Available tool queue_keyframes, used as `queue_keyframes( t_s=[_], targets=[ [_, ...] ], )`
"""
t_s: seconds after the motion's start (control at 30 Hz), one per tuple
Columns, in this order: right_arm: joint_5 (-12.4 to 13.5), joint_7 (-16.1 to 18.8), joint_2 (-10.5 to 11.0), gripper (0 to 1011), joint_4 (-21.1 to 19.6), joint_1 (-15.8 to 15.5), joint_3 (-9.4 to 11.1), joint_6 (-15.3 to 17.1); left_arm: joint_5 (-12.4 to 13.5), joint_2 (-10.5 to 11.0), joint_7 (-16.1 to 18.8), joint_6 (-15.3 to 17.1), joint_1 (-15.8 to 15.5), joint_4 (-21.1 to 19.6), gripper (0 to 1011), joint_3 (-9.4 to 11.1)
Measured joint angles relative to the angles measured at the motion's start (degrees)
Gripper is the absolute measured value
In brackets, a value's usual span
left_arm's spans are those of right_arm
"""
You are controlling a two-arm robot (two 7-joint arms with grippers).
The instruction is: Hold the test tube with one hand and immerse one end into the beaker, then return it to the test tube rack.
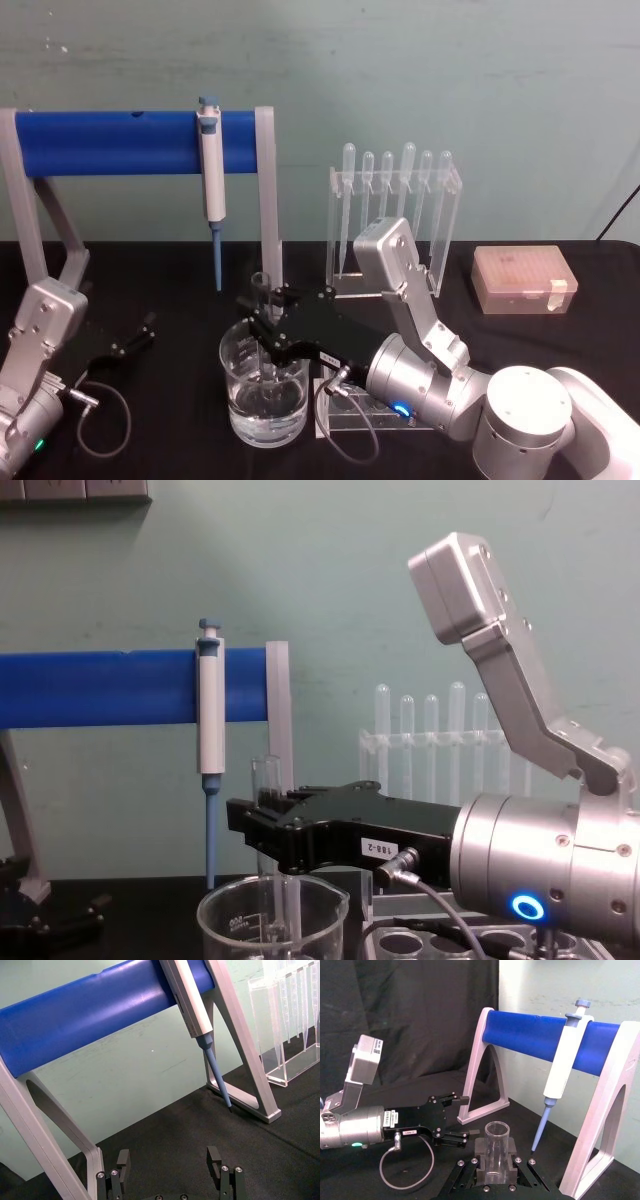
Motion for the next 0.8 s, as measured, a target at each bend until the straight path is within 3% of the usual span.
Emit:
queue_keyframes(
  t_s=[0.8],
  targets=[
    [0.0, 0.0, 0.0, 228, 0.0, 0.0, 0.0, 0.0, 0.0, 0.0, 0.0, 0.0, 0.0, 0.0, 1000, 0.0]
  ],
)
